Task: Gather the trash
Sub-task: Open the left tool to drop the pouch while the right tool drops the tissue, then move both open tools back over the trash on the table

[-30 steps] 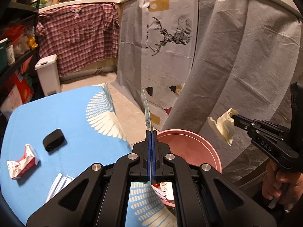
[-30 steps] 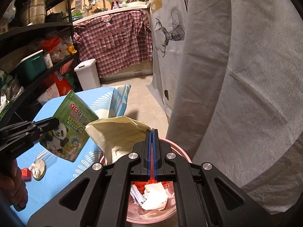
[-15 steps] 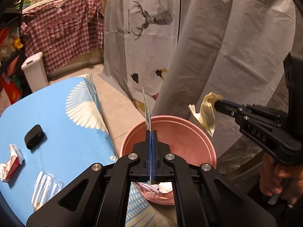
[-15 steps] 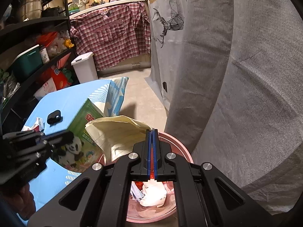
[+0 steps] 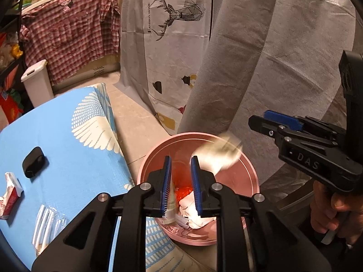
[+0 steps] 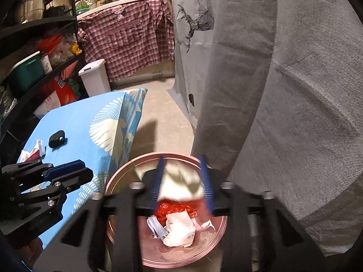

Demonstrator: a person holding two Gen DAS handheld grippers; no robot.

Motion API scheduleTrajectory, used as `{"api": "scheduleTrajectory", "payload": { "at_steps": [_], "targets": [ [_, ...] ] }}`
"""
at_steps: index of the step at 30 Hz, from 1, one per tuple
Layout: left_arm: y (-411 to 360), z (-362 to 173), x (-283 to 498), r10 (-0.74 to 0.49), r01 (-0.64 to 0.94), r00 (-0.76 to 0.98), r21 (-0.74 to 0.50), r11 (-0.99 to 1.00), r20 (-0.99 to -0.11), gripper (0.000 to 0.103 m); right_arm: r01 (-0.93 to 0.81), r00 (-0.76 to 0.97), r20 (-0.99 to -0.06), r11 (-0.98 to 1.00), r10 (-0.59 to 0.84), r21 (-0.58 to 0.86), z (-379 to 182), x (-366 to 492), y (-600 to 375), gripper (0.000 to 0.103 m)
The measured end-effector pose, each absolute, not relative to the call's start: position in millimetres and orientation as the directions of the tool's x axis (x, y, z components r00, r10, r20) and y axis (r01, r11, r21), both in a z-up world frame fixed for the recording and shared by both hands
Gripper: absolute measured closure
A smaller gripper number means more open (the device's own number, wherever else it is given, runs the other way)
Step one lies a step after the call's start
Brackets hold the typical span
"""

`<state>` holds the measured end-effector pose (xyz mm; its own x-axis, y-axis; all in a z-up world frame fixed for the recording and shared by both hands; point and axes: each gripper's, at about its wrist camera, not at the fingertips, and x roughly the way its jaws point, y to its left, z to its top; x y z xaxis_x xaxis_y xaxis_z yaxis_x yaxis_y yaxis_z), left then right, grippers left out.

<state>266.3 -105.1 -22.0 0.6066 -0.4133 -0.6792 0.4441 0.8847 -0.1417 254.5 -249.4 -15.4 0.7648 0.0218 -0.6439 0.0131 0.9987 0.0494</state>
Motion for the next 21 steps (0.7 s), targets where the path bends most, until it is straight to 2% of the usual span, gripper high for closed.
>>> {"api": "scheduleTrajectory", "payload": {
  "at_steps": [9,21],
  "targets": [
    [-78,-10,259,-0.394,0.409,0.643,-0.14,0.902,-0.656,0.085,-0.013,0.788,-0.615,0.999,0.034,0.038,-11,250,-242,0.057],
    [3,26,246,-0.323,0.292,0.73,-0.152,0.944,-0.603,0.085,-0.119,0.814,-0.569,0.992,0.115,0.029,2,237,-198,0.06]
  ]
}}
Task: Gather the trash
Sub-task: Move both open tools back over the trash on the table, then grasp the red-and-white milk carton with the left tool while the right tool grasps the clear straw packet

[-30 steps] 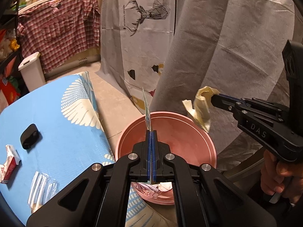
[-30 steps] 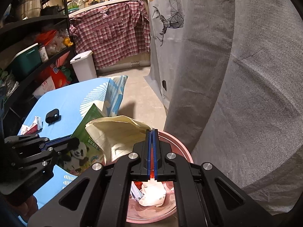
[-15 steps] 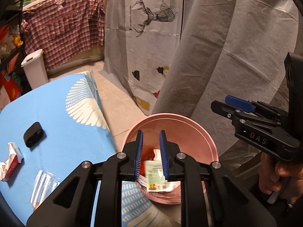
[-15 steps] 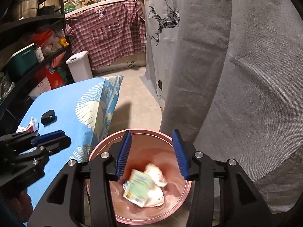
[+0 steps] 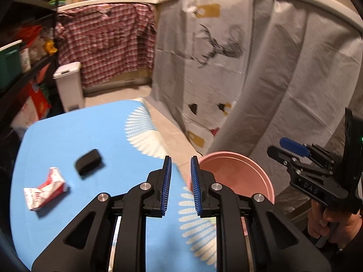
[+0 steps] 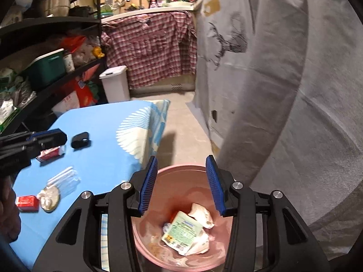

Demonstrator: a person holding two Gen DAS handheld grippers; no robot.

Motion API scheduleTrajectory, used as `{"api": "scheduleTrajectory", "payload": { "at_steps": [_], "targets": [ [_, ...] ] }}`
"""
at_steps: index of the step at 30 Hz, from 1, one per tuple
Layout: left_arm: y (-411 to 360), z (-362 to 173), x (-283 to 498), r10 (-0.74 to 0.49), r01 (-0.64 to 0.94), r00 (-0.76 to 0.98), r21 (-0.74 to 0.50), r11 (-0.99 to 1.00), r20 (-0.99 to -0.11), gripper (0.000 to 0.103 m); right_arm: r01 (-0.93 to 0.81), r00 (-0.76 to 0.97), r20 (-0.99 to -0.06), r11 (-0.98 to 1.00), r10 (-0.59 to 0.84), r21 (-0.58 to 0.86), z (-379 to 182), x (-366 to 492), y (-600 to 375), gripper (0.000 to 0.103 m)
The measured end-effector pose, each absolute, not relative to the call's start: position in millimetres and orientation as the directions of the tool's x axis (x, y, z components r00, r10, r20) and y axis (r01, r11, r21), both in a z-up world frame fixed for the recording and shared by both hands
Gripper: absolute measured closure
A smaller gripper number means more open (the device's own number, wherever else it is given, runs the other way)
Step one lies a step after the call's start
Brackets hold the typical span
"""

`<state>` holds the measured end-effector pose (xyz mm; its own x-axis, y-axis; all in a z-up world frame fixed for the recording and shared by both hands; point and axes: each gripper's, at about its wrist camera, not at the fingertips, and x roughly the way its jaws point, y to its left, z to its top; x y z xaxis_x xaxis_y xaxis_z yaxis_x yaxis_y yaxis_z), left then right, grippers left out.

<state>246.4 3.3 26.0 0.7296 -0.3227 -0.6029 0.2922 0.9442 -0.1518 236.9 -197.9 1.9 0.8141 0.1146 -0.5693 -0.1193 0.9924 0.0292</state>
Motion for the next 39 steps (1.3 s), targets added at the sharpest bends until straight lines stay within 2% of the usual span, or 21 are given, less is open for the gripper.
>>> {"api": "scheduleTrajectory", "payload": {
  "at_steps": [4,9,15,22,31,34,36,39],
  "targets": [
    [33,31,246,-0.28,0.238,0.75,-0.15,0.96,-0.6,0.085,-0.154,0.817,-0.56,0.988,0.139,0.021,4,233,-179,0.066],
    [77,41,243,-0.212,0.164,0.781,-0.134,0.977,-0.587,0.086,-0.2,0.819,-0.546,0.98,0.178,0.019,6,229,-155,0.083],
    [135,59,235,-0.133,0.08,0.82,-0.119,0.99,-0.556,0.086,-0.265,0.819,-0.522,0.964,0.239,0.025,7,223,-129,0.089],
    [193,60,227,-0.076,-0.009,0.826,-0.147,0.989,-0.558,0.086,-0.353,0.772,-0.536,0.931,0.343,0.087,-4,218,-92,0.088],
    [225,37,223,-0.02,-0.068,0.8,-0.124,0.99,-0.599,0.086,-0.408,0.678,-0.588,0.891,0.441,0.197,-36,224,-38,0.087],
    [235,34,223,-0.012,-0.088,0.796,-0.136,0.987,-0.605,0.086,-0.404,0.638,-0.616,0.882,0.462,0.244,-52,229,-22,0.079],
    [239,31,223,-0.007,-0.095,0.794,-0.135,0.986,-0.608,0.086,-0.381,0.617,-0.634,0.882,0.466,0.277,-64,234,-13,0.066],
    [243,25,224,-0.003,-0.102,0.786,-0.134,0.986,-0.618,0.086,-0.349,0.584,-0.659,0.879,0.475,0.324,-80,241,-4,0.064]
  ]
}}
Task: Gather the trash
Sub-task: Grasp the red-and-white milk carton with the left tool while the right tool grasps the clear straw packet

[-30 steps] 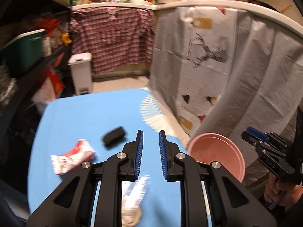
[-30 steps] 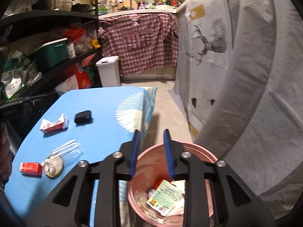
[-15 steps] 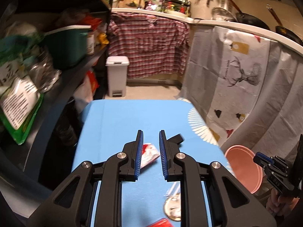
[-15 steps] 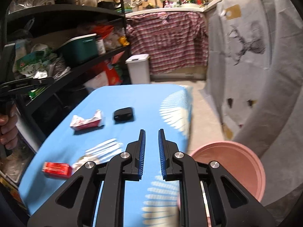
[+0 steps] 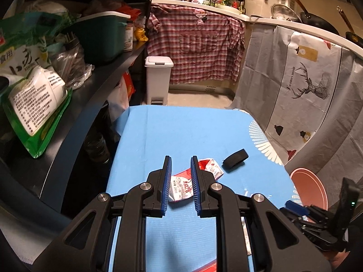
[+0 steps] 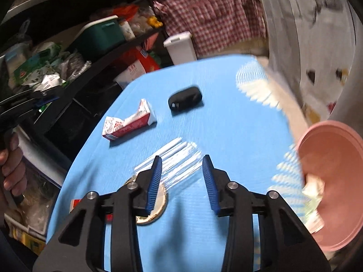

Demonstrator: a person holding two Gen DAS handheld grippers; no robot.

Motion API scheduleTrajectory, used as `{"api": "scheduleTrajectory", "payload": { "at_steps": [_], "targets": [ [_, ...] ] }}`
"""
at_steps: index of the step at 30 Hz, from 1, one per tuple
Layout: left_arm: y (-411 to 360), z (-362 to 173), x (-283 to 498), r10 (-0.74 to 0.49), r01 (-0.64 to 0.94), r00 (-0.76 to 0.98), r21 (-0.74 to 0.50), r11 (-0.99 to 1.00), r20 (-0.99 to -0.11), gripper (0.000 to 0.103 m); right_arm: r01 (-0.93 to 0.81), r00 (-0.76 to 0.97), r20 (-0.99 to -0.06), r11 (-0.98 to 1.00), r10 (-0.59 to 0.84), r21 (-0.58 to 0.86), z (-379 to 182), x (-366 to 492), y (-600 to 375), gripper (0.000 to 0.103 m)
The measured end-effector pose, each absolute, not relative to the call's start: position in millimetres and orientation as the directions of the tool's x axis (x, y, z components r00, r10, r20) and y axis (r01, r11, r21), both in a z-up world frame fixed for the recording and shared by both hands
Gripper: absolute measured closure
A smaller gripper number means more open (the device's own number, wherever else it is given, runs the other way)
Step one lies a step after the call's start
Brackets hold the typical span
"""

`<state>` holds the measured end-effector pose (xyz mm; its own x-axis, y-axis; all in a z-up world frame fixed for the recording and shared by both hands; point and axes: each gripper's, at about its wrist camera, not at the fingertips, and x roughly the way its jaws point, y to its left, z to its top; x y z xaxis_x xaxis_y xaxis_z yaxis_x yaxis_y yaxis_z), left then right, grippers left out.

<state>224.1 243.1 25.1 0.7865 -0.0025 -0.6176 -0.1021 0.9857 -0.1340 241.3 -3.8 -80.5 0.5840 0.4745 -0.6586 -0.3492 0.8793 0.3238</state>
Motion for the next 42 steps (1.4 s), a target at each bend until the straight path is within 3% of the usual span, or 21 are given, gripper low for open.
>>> {"api": "scheduleTrajectory", "payload": {
  "at_steps": [3,10,12,15,23,32,37,42],
  "targets": [
    [247,15,227,-0.003,-0.115,0.774,-0.145,0.983,-0.633,0.086,-0.316,0.561,-0.689,0.888,0.458,0.334,-94,248,4,0.059],
    [258,-16,247,-0.034,-0.147,0.726,-0.204,0.968,-0.687,0.083,-0.301,0.497,-0.746,0.895,0.442,0.33,-112,259,19,0.059],
    [259,-25,254,-0.044,-0.153,0.712,-0.217,0.964,-0.701,0.07,-0.296,0.486,-0.758,0.898,0.435,0.326,-114,262,21,0.059],
    [256,-39,266,-0.036,-0.166,0.69,-0.207,0.964,-0.723,0.06,-0.292,0.48,-0.759,0.896,0.439,0.333,-116,265,22,0.059],
    [260,-78,294,-0.059,-0.205,0.616,-0.232,0.951,-0.786,0.052,-0.294,0.479,-0.756,0.893,0.445,0.34,-116,275,21,0.06],
    [250,-94,305,-0.091,-0.204,0.57,-0.248,0.947,-0.817,0.052,-0.3,0.482,-0.76,0.897,0.435,0.323,-116,281,20,0.084],
    [246,-92,305,-0.104,-0.183,0.569,-0.249,0.951,-0.816,0.058,-0.301,0.5,-0.753,0.901,0.428,0.312,-112,280,18,0.097],
    [240,-85,302,-0.087,-0.162,0.58,-0.219,0.962,-0.81,0.06,-0.297,0.526,-0.735,0.902,0.428,0.312,-103,280,11,0.101]
  ]
}}
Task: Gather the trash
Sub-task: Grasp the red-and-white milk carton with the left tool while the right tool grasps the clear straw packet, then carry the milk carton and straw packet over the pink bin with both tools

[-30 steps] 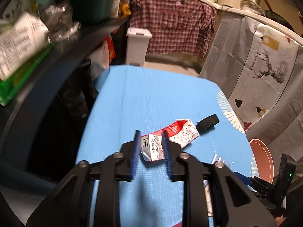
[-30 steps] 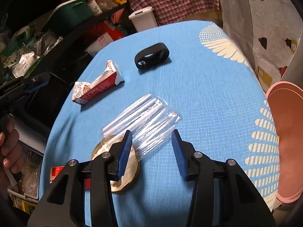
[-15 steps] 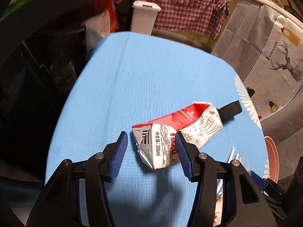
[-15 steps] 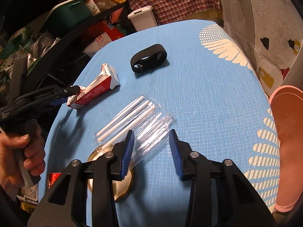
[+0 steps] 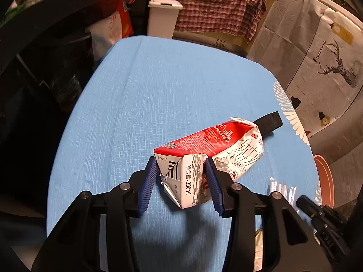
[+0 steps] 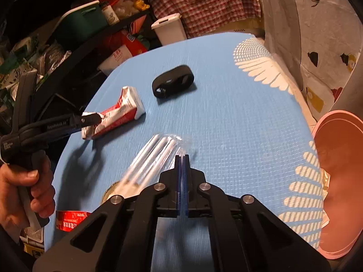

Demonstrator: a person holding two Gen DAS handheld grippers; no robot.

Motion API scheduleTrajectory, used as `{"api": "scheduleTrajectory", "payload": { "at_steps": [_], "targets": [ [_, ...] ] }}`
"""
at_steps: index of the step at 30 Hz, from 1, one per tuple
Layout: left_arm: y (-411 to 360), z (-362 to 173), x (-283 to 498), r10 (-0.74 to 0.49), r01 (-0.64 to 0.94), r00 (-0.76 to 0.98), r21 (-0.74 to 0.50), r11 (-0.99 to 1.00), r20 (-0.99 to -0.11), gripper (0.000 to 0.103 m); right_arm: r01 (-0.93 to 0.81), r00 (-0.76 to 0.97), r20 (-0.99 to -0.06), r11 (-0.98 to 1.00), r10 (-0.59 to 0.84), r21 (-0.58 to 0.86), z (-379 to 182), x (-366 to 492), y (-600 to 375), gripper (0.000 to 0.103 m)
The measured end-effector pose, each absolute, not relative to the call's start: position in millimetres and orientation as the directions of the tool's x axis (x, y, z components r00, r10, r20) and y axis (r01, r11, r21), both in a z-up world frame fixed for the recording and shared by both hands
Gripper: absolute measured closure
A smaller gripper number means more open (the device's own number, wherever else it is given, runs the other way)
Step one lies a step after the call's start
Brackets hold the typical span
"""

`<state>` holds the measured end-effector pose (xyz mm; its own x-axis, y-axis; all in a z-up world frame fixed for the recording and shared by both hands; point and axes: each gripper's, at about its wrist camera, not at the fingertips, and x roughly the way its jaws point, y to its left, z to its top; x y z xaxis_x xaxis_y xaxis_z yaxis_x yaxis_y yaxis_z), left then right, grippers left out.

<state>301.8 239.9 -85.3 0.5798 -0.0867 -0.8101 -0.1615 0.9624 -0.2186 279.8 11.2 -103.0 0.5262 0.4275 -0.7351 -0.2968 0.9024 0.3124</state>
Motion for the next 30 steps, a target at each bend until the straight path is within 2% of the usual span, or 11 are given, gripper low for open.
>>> {"api": "scheduleTrajectory", "payload": {
  "at_steps": [30],
  "targets": [
    [210,-10,243,-0.051,-0.127,0.711,-0.2,0.971,-0.701,0.063,-0.31,0.677,-0.61,0.912,0.411,0.27,-38,246,-45,0.102]
  ]
}}
